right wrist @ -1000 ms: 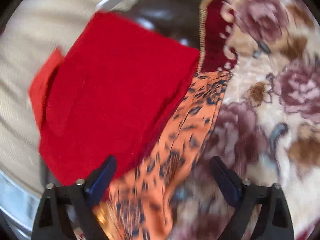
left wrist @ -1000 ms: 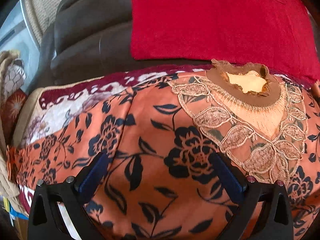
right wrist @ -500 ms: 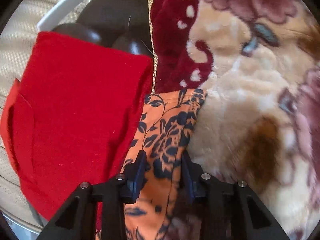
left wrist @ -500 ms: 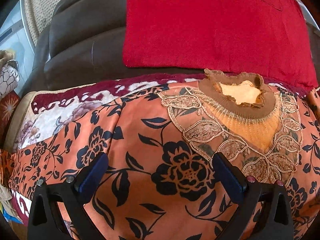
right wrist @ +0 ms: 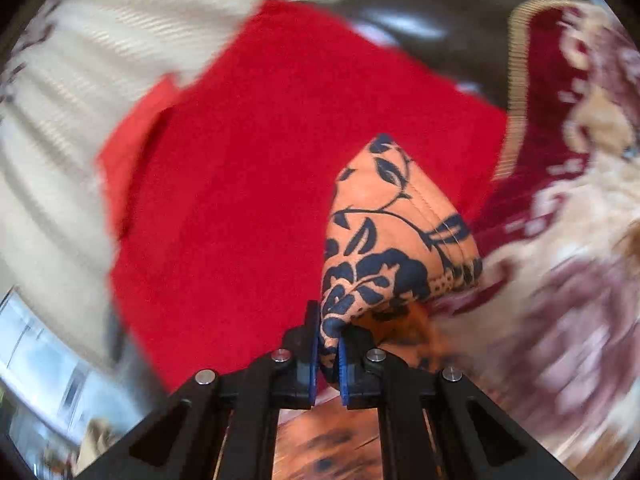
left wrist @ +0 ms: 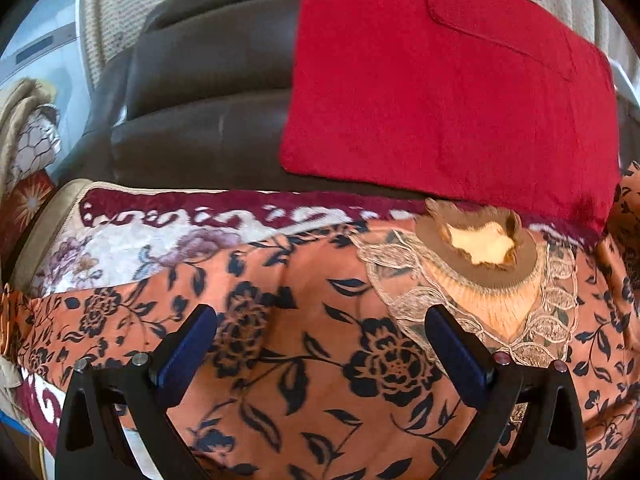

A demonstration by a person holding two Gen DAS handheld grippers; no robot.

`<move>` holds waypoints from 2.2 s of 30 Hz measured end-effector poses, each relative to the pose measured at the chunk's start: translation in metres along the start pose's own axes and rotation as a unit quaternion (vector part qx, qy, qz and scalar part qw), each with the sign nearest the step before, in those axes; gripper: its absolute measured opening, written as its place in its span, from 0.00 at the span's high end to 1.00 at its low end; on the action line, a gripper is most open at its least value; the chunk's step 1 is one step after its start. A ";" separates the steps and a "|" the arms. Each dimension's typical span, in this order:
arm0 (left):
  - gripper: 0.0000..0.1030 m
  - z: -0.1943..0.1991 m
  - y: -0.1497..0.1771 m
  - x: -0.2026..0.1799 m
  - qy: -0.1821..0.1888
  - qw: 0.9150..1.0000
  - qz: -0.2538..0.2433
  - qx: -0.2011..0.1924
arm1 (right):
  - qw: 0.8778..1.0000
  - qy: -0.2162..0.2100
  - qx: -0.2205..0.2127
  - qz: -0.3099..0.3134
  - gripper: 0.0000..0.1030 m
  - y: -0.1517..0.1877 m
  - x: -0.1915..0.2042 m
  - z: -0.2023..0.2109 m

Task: Fold small clothes

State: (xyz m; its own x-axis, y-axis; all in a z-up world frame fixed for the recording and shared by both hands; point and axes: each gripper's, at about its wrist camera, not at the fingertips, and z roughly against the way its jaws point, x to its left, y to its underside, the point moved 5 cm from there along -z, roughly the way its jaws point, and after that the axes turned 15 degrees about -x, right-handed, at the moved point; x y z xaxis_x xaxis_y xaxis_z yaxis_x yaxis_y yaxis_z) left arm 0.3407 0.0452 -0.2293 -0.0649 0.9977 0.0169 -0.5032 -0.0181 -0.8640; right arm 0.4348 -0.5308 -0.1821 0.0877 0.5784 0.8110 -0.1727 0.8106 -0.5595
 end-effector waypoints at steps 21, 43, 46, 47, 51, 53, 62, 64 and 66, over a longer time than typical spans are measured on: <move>0.00 0.041 0.010 0.035 0.128 0.984 0.114 0.055 | 0.931 -0.145 0.335 0.028 0.19 0.293 0.151 0.049; 0.83 0.017 0.048 -0.084 0.131 0.984 -0.009 0.124 | 0.993 0.026 0.094 0.072 0.53 0.166 0.035 0.058; 0.89 0.027 0.033 -0.061 0.145 0.986 0.006 0.083 | 0.989 0.032 0.132 0.053 0.53 0.184 0.024 0.048; 0.89 0.032 0.024 -0.052 0.141 0.988 0.004 0.060 | 0.988 0.032 0.141 0.050 0.53 0.189 0.023 0.046; 0.82 0.049 0.001 -0.002 0.126 0.992 -0.003 -0.011 | 0.981 0.014 0.180 0.072 0.53 0.208 0.036 0.046; 0.63 0.044 0.004 0.021 0.128 0.992 0.018 0.005 | 0.975 0.002 0.199 0.094 0.53 0.218 0.044 0.047; 0.45 0.044 0.018 0.147 0.011 0.991 0.130 0.023 | 0.954 -0.021 0.265 0.140 0.53 0.262 0.062 0.043; 0.43 0.058 0.022 0.194 -0.036 0.983 0.178 0.016 | 0.947 -0.017 0.284 0.150 0.53 0.274 0.065 0.043; 0.29 0.074 0.027 0.237 -0.079 0.972 0.222 0.011 | 0.944 -0.021 0.294 0.149 0.53 0.282 0.069 0.043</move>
State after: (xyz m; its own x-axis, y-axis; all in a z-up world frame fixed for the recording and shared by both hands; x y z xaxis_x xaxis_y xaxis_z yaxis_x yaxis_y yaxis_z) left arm 0.2481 0.2764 -0.2116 -0.4111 0.8688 -0.2760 -0.4136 -0.4476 -0.7928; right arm 0.3500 -0.2663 -0.2768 -0.0886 0.7587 0.6454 -0.6992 0.4141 -0.5827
